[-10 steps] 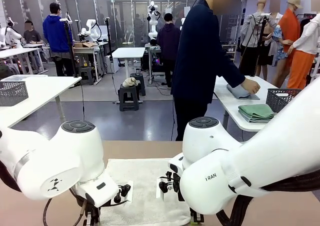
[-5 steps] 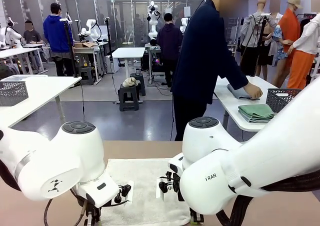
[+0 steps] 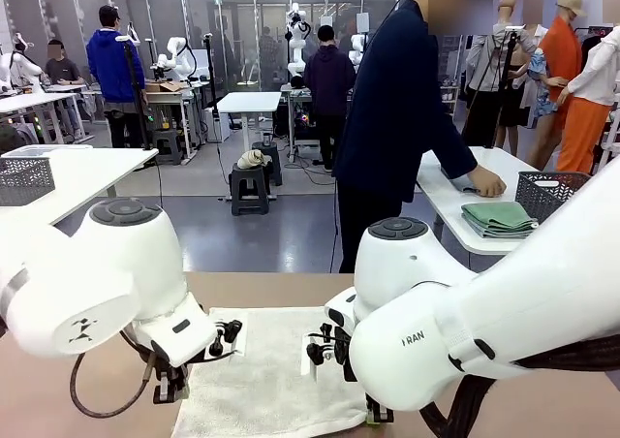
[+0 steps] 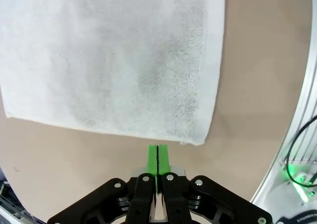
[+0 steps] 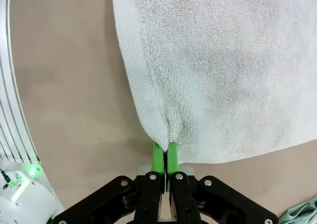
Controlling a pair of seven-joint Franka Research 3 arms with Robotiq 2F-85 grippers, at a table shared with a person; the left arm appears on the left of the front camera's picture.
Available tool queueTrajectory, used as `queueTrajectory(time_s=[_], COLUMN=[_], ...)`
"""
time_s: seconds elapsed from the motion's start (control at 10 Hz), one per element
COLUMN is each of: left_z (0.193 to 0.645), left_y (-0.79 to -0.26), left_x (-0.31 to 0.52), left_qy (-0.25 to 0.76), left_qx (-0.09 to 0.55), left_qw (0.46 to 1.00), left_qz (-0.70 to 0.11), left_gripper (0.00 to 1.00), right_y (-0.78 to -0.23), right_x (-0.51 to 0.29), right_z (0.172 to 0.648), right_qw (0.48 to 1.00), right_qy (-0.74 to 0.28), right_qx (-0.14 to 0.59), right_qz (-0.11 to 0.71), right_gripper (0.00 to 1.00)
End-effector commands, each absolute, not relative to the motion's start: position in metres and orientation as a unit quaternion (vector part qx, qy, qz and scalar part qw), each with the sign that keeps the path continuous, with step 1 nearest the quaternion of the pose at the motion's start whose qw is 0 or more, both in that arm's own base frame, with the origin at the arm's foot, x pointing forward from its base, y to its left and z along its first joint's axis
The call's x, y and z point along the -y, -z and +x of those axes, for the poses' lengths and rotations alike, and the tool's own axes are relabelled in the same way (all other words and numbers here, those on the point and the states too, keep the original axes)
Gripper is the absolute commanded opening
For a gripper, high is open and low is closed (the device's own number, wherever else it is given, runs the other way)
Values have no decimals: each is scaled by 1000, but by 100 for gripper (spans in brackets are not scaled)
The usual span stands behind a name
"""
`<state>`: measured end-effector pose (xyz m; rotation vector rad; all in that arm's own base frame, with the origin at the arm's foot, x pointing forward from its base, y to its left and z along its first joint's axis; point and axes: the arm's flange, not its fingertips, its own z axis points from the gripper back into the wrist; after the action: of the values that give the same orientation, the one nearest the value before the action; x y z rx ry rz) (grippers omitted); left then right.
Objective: Fold the towels and place them in the basket.
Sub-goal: When a person lays out a Towel with hook on the table, fold it in half twice.
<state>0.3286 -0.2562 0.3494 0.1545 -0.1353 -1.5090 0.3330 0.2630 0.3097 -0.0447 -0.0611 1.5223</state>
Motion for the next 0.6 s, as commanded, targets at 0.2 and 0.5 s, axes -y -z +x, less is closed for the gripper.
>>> queueTrajectory(time_s=[0.2,0.5], left_z=[287,277], left_y=[-332,-317], left_x=[224,229], left_qy=[692,697], left_qx=[54,37], left_qw=[719,716], left_qz=[31,18], left_gripper=[15,40], right_y=[-308,-304], right_x=[-257,-258], right_z=[324,323], right_qw=[719,718], right_qy=[-695,-696], right_qx=[24,22], right_qz=[-10,-6], right_gripper=[0,0])
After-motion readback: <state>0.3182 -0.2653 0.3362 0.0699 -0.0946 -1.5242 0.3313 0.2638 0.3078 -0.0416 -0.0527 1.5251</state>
